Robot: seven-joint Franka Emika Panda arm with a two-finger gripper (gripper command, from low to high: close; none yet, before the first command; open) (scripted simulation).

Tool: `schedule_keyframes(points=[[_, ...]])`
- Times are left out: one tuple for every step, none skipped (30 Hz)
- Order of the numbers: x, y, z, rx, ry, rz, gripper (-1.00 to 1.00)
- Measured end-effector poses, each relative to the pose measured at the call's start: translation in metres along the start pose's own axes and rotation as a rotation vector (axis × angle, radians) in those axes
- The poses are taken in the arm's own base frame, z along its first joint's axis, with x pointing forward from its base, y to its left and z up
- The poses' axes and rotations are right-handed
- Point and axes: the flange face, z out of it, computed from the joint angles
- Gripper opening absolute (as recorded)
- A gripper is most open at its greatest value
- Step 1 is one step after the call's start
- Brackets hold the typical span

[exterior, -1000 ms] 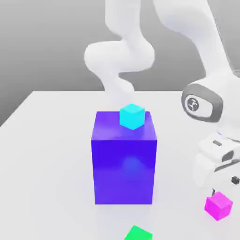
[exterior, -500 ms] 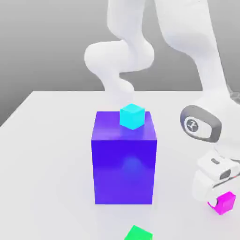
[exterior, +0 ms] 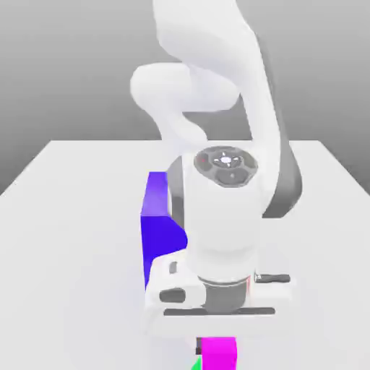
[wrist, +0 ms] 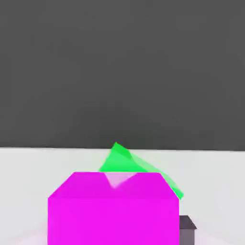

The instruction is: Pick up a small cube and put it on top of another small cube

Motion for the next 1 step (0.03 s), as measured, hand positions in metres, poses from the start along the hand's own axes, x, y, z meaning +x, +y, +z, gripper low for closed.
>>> schedule_keyframes(points=[[0.0000,0.0000,0.0000,0.000,0.000,0.000,1.00]])
